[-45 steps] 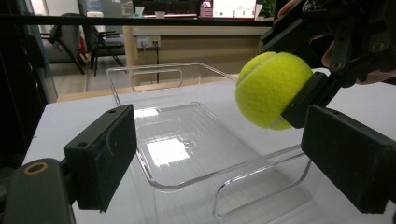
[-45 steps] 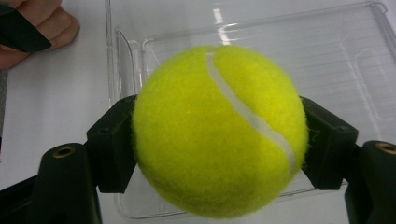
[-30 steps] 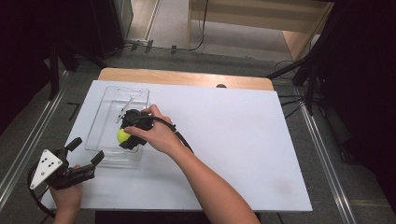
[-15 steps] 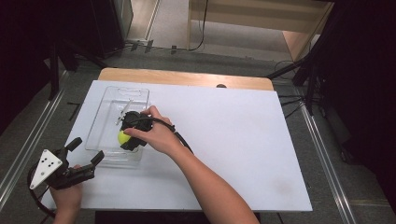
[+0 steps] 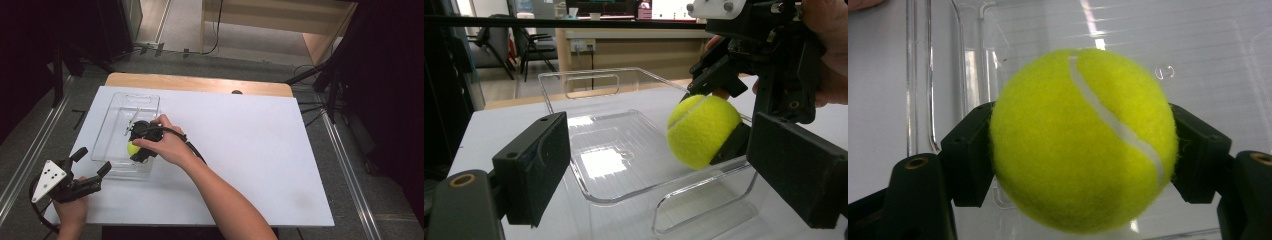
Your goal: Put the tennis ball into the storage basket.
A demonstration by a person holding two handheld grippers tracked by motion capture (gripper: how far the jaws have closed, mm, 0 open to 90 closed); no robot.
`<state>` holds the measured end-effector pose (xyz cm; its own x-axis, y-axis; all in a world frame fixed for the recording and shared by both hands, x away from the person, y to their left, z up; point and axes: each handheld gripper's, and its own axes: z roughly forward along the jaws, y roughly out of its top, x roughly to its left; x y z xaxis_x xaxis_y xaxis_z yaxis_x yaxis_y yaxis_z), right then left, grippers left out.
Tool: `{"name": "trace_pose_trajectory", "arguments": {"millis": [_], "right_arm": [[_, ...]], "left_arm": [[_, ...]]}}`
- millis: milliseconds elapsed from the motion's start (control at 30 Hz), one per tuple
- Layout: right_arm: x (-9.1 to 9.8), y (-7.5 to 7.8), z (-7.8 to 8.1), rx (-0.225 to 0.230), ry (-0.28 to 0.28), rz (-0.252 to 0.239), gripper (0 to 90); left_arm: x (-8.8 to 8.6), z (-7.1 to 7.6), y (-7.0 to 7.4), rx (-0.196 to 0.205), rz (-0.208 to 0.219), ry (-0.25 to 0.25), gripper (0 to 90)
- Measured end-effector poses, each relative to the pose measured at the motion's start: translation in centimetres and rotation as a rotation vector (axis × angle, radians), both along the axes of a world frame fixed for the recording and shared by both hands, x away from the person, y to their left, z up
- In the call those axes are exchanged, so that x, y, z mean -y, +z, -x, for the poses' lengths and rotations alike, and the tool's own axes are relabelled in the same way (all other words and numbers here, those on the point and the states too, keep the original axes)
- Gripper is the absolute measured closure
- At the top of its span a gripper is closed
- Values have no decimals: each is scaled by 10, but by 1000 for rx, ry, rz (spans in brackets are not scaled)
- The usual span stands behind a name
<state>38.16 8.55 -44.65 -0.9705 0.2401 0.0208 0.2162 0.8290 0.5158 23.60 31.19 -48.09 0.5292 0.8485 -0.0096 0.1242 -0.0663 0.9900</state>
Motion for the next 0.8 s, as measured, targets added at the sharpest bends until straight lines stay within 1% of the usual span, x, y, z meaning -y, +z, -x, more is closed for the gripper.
{"name": "trace_pose_trajectory", "arguments": {"millis": [200, 267, 333, 567, 600, 633, 667, 700, 800], "right_arm": [[0, -1, -1, 2, 4, 9, 236], [0, -1, 0, -10, 2, 11, 235], [0, -1, 1, 2, 2, 12, 234], [0, -2, 1, 5, 5, 11, 231], [0, -2, 1, 15, 7, 14, 226], [0, -2, 2, 27, 8, 16, 202], [-1, -1, 3, 31, 10, 12, 168], [0, 0, 3, 25, 13, 5, 157], [3, 5, 3, 36, -4, -19, 157]], "left_arm": [[0, 0, 0, -1, 1, 0, 111], [0, 0, 0, 0, 0, -1, 111], [0, 0, 0, 0, 2, 0, 111], [0, 0, 0, 0, -1, -2, 111], [0, 0, 0, 1, 0, -4, 111], [0, 0, 0, 1, 2, -2, 111], [0, 0, 0, 2, 1, -3, 111], [0, 0, 0, 3, -3, -4, 111], [0, 0, 0, 2, -3, -2, 111]]}}
